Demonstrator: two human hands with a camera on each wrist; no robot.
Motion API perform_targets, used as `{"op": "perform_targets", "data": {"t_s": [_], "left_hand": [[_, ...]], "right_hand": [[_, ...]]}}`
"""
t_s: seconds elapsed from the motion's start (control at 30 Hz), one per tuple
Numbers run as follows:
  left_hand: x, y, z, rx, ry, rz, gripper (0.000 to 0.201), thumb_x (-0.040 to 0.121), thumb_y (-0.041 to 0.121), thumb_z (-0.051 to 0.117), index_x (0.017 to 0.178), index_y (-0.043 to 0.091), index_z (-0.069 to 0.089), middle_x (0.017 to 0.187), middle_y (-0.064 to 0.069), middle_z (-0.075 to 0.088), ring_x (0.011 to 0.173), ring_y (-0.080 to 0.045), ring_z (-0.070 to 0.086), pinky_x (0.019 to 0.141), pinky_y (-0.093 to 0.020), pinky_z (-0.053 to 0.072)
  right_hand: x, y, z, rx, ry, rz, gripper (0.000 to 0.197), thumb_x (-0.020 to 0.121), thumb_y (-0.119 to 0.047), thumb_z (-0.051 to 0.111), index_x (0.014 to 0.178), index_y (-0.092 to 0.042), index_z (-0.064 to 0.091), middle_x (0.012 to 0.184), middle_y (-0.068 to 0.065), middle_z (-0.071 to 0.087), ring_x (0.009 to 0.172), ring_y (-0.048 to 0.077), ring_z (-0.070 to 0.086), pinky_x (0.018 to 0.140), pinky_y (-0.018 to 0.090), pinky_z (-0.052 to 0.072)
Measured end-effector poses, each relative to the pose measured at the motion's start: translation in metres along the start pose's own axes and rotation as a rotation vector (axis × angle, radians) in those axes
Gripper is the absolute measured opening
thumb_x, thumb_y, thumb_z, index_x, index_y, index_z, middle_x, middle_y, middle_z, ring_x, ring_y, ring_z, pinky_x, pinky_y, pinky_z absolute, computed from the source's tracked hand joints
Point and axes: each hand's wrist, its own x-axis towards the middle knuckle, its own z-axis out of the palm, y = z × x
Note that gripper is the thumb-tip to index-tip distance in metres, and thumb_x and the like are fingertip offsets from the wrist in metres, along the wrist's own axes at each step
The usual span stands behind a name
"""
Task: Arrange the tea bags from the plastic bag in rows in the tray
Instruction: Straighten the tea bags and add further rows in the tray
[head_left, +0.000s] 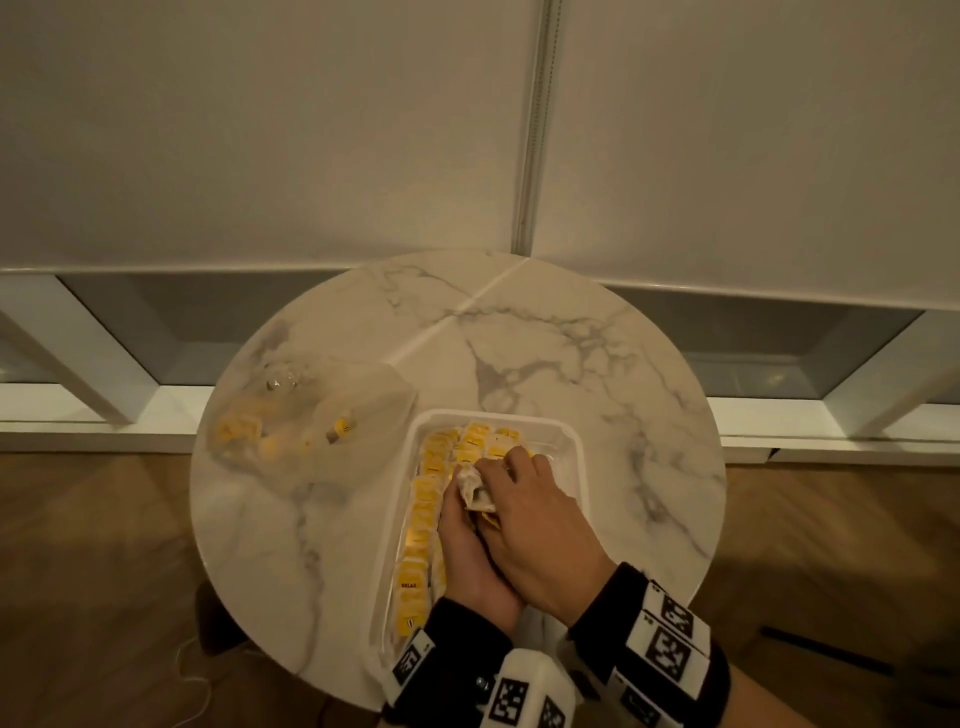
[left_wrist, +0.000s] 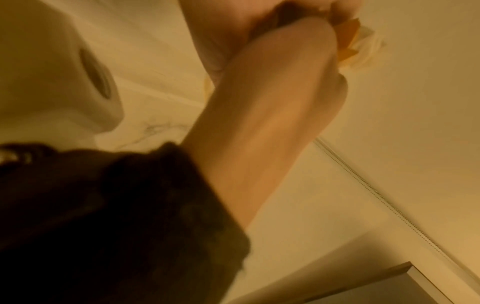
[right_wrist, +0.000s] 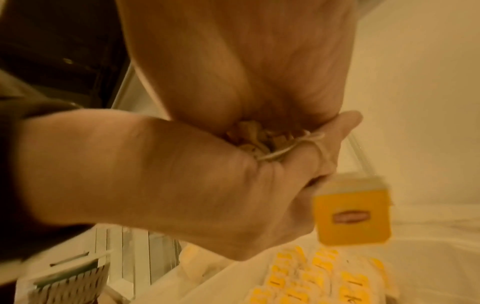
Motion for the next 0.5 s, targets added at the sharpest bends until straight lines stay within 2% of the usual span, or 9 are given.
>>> {"op": "perform_targets", "data": {"t_s": [0.07,0.2,0.3,0.4,0.5], "left_hand": [[0.000,-0.005,-0.001,0.059,-0.017,-0.001,0.043,0.077,0.045,0.054,0.109,0.016,0.059,0.108,-0.011,0.057,0.116,-0.026,0.051,0.095,-0.037,0.040],[0.005,-0.011,-0.010,0.141,-0.054,0.005,0.026,0.100,0.029,0.041,0.100,0.010,0.060,0.098,-0.015,0.060,0.091,-0.020,0.065,0.082,-0.033,0.051],[0.007,-0.011,-0.012,0.087,-0.055,-0.104,0.034,0.094,0.039,0.049,0.102,0.012,0.068,0.105,-0.014,0.065,0.106,-0.027,0.061,0.094,-0.038,0.045],[0.013,-0.014,-0.015,0.070,-0.030,-0.134,0.038,0.092,0.041,0.054,0.105,0.011,0.073,0.106,-0.015,0.069,0.107,-0.029,0.064,0.101,-0.040,0.044],[0.018,-0.019,-0.016,0.069,0.021,-0.119,0.045,0.094,0.042,0.053,0.123,0.011,0.067,0.121,-0.017,0.067,0.121,-0.029,0.059,0.111,-0.041,0.038]], "right_hand": [[-0.005,0.004,0.001,-0.092,0.041,-0.026,0.058,0.087,-0.051,0.021,0.130,-0.023,0.047,0.118,0.000,0.047,0.106,0.022,0.042,0.082,0.037,0.044],[-0.011,0.013,0.004,-0.178,0.135,-0.022,0.052,0.091,-0.051,0.023,0.121,-0.024,0.055,0.110,-0.001,0.053,0.101,0.022,0.045,0.081,0.036,0.041],[-0.014,0.020,0.001,-0.147,0.150,-0.021,0.050,0.095,-0.051,0.023,0.115,-0.024,0.059,0.114,-0.001,0.052,0.105,0.021,0.044,0.083,0.035,0.041],[-0.013,0.030,-0.005,-0.075,0.146,-0.022,0.050,0.095,-0.053,0.026,0.101,-0.023,0.065,0.123,-0.002,0.047,0.116,0.019,0.040,0.088,0.036,0.040],[-0.007,0.043,-0.008,0.154,0.139,-0.012,0.043,0.094,-0.053,0.037,0.097,-0.023,0.067,0.119,-0.008,0.047,0.112,0.013,0.040,0.091,0.034,0.040]]}}
